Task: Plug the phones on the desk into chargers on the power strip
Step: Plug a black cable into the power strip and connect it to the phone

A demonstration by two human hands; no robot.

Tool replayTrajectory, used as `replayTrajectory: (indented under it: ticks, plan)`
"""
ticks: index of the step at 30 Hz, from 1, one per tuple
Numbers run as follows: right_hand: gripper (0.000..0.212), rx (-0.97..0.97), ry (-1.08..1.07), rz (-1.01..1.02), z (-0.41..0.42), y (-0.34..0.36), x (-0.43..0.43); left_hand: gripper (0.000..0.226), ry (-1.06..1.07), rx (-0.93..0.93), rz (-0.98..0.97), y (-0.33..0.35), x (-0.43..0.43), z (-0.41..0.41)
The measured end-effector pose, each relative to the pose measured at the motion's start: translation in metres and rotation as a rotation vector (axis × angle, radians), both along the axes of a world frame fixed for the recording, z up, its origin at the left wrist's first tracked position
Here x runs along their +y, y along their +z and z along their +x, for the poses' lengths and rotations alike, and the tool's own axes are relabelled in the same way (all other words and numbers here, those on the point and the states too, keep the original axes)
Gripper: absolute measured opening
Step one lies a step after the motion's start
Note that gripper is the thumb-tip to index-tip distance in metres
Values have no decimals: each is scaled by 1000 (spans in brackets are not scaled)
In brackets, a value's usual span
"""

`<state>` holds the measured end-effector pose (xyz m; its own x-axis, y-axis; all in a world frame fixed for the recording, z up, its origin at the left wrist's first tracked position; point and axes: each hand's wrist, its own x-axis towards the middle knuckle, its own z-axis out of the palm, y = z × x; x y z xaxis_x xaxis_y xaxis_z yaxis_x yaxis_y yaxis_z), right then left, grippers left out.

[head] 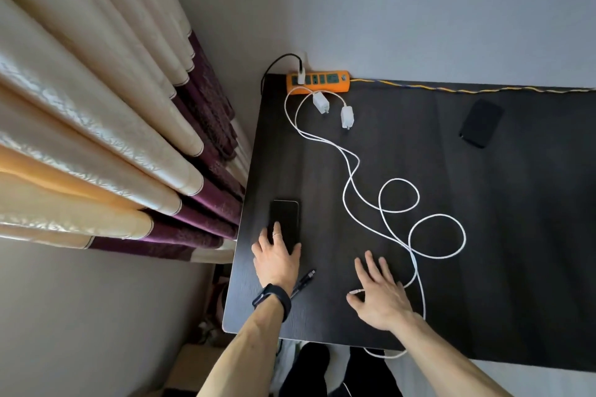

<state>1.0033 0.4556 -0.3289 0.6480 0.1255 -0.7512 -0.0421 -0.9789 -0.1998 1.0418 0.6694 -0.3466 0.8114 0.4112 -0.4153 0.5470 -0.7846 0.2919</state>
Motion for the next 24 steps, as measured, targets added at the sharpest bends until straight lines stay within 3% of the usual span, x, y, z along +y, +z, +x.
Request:
replayTrajectory:
  ticks: [10,15,18,20,24]
  plan:
    - [79,39,-5,13,7,0,-1,78,-55,-1,12,-4,6,-1]
    - [78,43,-9,17,9,3,-3,96,-226,139,55,-1,10,-2]
    - [76,56,-26,43,12,9,-6,91,-274,210,16,9,13,-1]
    - [68,39,-96,106,16,18,-9,82,-300,190,5,22,9,-2]
    - [43,-82,-453,326,7,41,-28,63,-391,117,-92,44,-17,-12]
